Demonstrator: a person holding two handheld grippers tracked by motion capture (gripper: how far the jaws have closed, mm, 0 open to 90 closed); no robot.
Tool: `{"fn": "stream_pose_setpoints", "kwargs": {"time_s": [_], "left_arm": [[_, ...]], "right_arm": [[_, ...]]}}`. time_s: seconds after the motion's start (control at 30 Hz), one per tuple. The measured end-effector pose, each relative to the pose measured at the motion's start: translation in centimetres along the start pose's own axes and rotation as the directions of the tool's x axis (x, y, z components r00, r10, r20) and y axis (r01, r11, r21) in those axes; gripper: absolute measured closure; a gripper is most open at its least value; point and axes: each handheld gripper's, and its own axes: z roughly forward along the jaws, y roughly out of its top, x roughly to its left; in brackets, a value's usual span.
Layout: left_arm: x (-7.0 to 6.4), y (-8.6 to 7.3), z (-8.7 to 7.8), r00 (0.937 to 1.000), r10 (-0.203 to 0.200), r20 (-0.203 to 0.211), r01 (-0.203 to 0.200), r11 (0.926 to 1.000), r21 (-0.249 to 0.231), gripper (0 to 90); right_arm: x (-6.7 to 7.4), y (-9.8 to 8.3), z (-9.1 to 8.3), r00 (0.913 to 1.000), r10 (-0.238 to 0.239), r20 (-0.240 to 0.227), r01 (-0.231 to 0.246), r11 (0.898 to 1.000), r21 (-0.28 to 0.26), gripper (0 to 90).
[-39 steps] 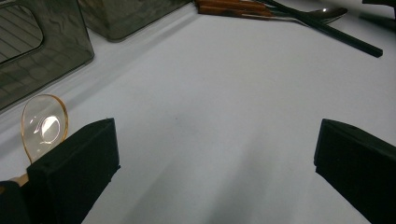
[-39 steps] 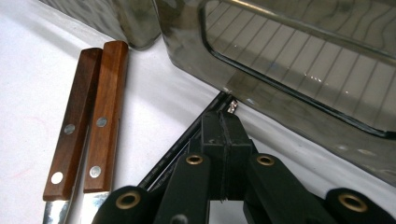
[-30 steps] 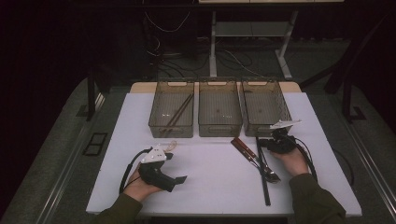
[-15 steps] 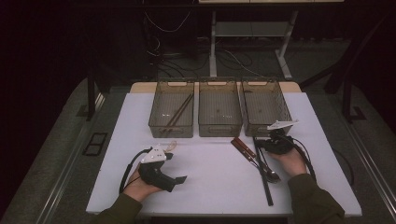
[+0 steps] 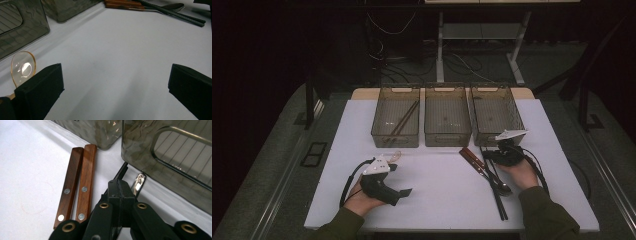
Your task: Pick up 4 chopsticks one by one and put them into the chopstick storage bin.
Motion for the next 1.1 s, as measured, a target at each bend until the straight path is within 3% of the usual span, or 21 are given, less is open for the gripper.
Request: {"fn": "stream_pose_setpoints", "kwargs": {"time_s": [0.23,0.73,1.1], "left_arm": [[0.0,0.0,0.0,1.0,0.0,-0.001,0.0,1.0,0.0,0.0],[0.0,0.0,0.0,1.0,-0.001,0.002,0.001,1.0,-0.001,0.0],[0.0,0.0,0.0,1.0,0.001,0.001,-0.001,1.0,-0.002,0.0]], "right_arm": [[-0.1,-0.1,0.2,0.9999,0.0,0.011,-0.001,1.0,0.014,89.7],[0.5,0.2,0.0,0.9989,-0.002,-0.047,0.001,1.0,-0.022,89.7],[1.4,0.5,0.5,0.9977,-0.039,-0.056,0.038,0.999,-0.017,89.8]]}}
